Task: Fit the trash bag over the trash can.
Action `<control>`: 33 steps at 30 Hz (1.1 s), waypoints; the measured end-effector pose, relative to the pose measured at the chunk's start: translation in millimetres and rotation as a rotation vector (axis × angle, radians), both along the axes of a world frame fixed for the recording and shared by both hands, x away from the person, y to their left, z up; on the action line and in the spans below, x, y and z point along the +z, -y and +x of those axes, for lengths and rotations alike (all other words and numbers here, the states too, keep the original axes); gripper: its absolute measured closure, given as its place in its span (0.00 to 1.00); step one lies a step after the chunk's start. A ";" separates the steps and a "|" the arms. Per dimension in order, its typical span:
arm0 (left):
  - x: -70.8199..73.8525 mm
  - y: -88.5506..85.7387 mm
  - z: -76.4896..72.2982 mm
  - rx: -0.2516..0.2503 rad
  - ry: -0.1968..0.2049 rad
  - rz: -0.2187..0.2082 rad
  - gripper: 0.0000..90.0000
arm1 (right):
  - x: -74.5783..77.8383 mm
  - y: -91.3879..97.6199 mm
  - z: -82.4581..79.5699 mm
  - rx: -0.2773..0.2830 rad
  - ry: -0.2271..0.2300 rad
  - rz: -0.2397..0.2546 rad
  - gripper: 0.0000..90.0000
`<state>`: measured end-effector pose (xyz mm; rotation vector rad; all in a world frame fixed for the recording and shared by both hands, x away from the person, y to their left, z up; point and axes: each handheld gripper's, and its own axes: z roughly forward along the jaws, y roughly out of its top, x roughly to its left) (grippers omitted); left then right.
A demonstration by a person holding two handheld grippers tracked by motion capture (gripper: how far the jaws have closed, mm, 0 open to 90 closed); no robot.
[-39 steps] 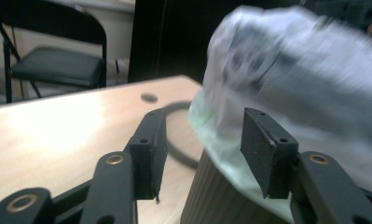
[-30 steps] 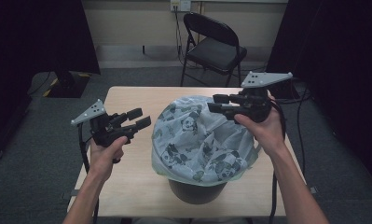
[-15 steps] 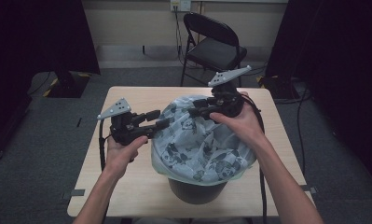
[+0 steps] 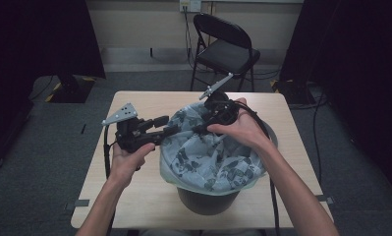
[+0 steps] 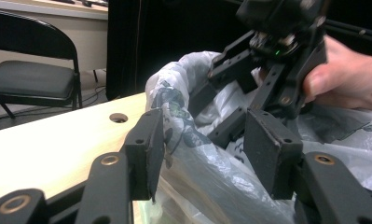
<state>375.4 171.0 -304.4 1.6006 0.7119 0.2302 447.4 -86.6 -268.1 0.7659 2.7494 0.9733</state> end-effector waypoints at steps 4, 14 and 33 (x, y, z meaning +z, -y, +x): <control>-0.1 0.3 -0.3 0.001 -0.002 -0.005 0.54 | -4.0 1.0 1.0 0.002 -0.012 -0.005 0.42; 0.7 0.4 0.3 -0.001 -0.002 0.001 0.54 | -22.5 -13.0 -1.6 0.060 -0.010 -0.154 0.37; 3.4 0.0 1.5 -0.007 -0.005 0.031 0.55 | 8.4 1.5 -8.0 0.079 0.068 0.132 0.41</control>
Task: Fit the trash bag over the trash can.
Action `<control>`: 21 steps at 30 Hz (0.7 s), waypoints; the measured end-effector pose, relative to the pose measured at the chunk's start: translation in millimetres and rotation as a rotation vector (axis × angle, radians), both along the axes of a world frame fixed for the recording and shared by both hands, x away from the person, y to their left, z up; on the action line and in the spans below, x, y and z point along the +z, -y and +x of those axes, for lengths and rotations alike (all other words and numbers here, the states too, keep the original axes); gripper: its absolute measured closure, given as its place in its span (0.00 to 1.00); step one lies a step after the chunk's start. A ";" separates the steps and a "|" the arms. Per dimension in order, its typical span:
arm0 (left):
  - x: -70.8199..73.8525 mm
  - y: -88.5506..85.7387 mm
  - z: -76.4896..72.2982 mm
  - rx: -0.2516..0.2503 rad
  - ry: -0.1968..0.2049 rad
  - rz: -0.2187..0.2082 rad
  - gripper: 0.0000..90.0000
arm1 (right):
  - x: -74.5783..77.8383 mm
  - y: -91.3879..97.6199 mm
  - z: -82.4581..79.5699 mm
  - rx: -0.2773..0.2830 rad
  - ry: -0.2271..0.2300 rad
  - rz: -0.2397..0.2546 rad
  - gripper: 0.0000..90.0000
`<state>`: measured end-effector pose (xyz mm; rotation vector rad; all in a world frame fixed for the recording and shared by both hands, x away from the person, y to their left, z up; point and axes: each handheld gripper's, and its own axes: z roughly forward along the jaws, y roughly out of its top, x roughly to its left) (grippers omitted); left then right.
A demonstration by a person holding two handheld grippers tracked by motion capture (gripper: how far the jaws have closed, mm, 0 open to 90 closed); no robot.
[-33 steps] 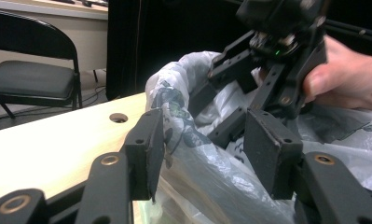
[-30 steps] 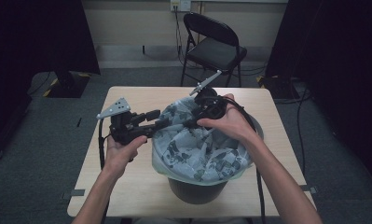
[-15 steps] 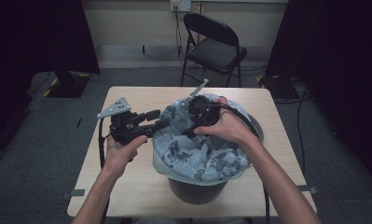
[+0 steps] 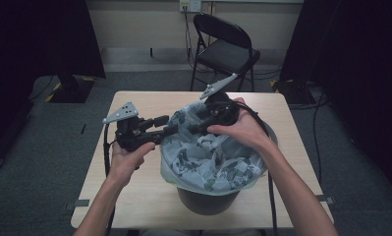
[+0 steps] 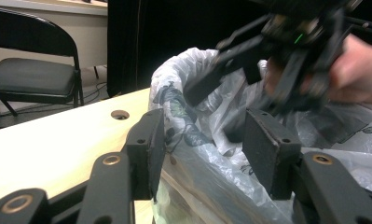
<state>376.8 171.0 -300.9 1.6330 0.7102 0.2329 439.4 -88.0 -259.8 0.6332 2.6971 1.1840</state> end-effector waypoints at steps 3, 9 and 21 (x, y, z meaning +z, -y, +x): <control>0.6 1.0 -0.2 0.007 0.006 0.004 0.55 | 7.4 3.9 -6.2 0.065 -0.009 0.033 0.50; -0.6 1.2 1.0 0.009 0.000 -0.006 0.56 | -8.9 -15.2 -28.2 0.231 -0.084 -0.085 0.43; -0.6 1.4 2.0 0.008 -0.003 -0.006 0.56 | -35.2 -30.7 -29.0 0.193 -0.110 -0.290 0.37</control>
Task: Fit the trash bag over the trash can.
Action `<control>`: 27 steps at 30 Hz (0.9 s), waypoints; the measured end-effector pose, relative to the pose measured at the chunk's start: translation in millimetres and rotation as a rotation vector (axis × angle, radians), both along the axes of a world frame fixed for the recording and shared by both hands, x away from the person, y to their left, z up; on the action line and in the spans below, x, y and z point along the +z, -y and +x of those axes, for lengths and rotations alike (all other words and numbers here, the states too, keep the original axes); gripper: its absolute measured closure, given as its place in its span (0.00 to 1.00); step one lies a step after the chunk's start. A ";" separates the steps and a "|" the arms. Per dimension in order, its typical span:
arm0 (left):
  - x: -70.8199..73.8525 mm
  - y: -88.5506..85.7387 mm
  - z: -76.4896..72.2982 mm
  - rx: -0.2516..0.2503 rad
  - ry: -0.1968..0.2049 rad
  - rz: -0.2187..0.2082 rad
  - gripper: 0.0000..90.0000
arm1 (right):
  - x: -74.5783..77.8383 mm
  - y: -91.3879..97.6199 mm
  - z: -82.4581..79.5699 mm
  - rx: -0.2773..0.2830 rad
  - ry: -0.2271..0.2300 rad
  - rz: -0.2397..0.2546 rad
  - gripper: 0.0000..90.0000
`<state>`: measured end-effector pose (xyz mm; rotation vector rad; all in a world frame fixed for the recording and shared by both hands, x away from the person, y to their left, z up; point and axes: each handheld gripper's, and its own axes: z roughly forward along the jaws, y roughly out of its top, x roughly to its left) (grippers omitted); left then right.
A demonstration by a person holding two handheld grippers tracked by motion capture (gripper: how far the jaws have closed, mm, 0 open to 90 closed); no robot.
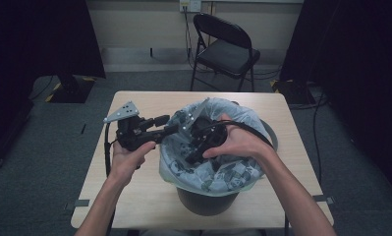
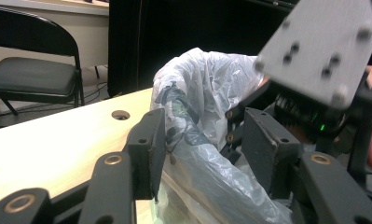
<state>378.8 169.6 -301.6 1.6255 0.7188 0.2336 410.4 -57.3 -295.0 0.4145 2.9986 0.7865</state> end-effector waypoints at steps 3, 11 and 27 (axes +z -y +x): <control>1.0 -0.1 -0.1 -0.002 -0.002 0.007 0.56 | 11.7 5.9 3.9 -0.041 0.038 0.083 0.37; 0.8 -0.8 -0.3 -0.006 0.001 0.008 0.56 | 13.4 22.5 33.0 -0.199 0.108 0.060 0.39; 2.9 -6.8 -3.1 0.023 0.014 0.005 0.48 | 23.0 22.0 26.0 -0.156 0.076 0.086 0.36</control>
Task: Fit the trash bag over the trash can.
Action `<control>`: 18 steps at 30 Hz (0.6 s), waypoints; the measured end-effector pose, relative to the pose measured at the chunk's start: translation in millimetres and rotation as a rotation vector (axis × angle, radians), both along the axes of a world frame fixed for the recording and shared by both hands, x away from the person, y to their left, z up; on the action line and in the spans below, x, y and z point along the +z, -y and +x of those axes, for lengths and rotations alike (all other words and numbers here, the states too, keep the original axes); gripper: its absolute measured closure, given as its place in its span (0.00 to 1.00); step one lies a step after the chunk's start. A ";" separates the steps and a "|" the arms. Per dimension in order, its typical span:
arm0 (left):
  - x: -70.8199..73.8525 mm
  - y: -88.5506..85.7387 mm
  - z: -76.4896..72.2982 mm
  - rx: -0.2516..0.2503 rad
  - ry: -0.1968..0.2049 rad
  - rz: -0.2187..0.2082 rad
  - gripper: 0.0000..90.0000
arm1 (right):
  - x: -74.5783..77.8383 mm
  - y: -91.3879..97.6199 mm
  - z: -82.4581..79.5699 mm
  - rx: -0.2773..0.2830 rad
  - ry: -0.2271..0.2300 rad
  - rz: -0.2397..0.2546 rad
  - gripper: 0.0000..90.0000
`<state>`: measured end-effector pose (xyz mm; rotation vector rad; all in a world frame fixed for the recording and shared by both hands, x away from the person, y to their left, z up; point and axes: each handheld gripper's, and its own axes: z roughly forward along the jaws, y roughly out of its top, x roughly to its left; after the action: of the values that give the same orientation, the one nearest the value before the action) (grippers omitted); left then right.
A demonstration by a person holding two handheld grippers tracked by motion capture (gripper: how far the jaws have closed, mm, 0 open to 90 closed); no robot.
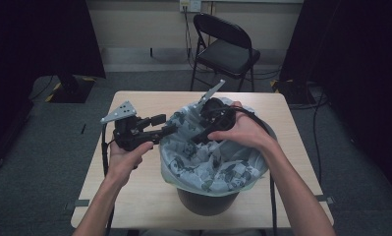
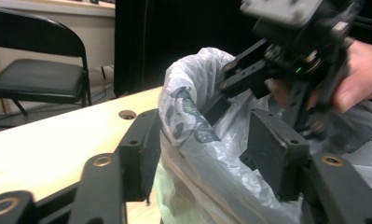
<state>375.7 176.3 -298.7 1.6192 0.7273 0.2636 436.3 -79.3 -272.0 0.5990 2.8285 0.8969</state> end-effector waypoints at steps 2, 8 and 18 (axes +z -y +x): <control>2.1 -4.8 -2.3 0.007 0.016 -0.038 0.45 | 8.2 3.6 -1.4 -0.002 0.003 0.034 0.36; 5.4 -24.4 -5.9 0.057 0.027 -0.043 0.39 | 29.8 22.3 -3.1 0.004 0.008 0.196 0.47; -22.9 -52.5 0.7 0.156 -0.033 0.006 0.36 | 45.9 59.3 17.8 -0.180 0.142 0.331 0.61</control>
<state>376.4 228.8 -321.5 1.5773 0.8809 0.3525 454.1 -138.6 -226.1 0.7774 2.4714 1.3238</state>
